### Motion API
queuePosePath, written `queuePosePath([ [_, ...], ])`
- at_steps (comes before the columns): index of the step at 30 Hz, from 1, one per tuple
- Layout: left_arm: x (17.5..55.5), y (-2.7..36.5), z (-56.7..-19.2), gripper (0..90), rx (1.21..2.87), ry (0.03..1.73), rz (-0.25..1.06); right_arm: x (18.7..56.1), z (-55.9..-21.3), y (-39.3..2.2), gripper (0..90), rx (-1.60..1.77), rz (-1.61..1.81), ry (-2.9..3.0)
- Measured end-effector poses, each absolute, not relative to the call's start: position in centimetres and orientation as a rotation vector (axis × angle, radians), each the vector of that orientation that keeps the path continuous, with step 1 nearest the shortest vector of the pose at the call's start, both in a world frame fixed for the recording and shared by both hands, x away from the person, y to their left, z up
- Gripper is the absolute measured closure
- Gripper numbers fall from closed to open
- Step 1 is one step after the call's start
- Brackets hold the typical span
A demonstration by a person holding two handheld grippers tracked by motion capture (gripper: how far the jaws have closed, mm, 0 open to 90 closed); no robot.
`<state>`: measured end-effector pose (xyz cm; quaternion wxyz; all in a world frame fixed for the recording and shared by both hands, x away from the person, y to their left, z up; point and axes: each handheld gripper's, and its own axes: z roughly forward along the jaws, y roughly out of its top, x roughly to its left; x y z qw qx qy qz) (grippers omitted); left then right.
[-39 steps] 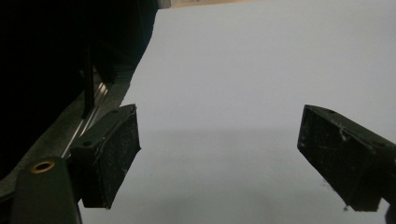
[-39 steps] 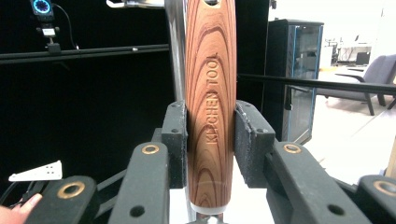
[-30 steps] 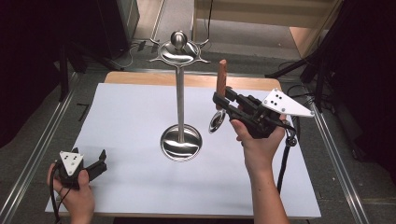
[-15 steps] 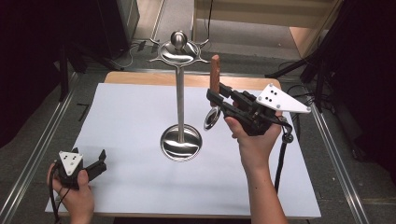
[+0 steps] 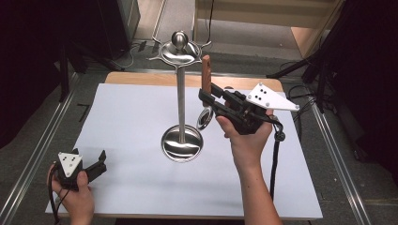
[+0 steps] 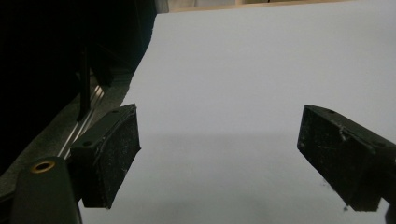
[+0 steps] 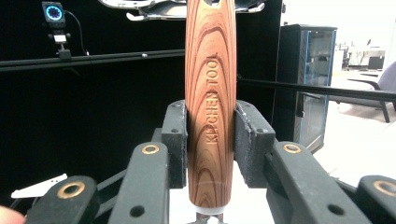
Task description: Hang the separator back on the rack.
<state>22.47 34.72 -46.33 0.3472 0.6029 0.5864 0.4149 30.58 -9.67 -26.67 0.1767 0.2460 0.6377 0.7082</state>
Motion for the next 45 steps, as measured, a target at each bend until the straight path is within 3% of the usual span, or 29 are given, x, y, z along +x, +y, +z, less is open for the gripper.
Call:
queuePosePath([
  [20,22.6,34.7,-46.3,13.9,1.572,1.53,1.074,31.1,-28.0,-10.3,66.9,0.669,2.057,1.76],
  [23,22.6,34.7,-46.3,13.9,1.572,1.531,1.074,31.1,-28.2,-10.1,57.1,0.661,2.043,1.796],
  [30,22.6,34.7,-46.4,13.9,1.566,1.524,1.074,30.6,-28.5,-10.2,13.4,0.72,1.968,1.792],
  [34,22.6,34.7,-46.3,13.9,1.575,1.523,1.072,30.1,-28.8,-10.9,0.2,0.78,1.895,1.824],
  [45,22.6,34.6,-46.4,13.9,1.575,1.524,1.076,29.0,-31.6,-14.6,0.0,0.887,1.799,1.803],
])
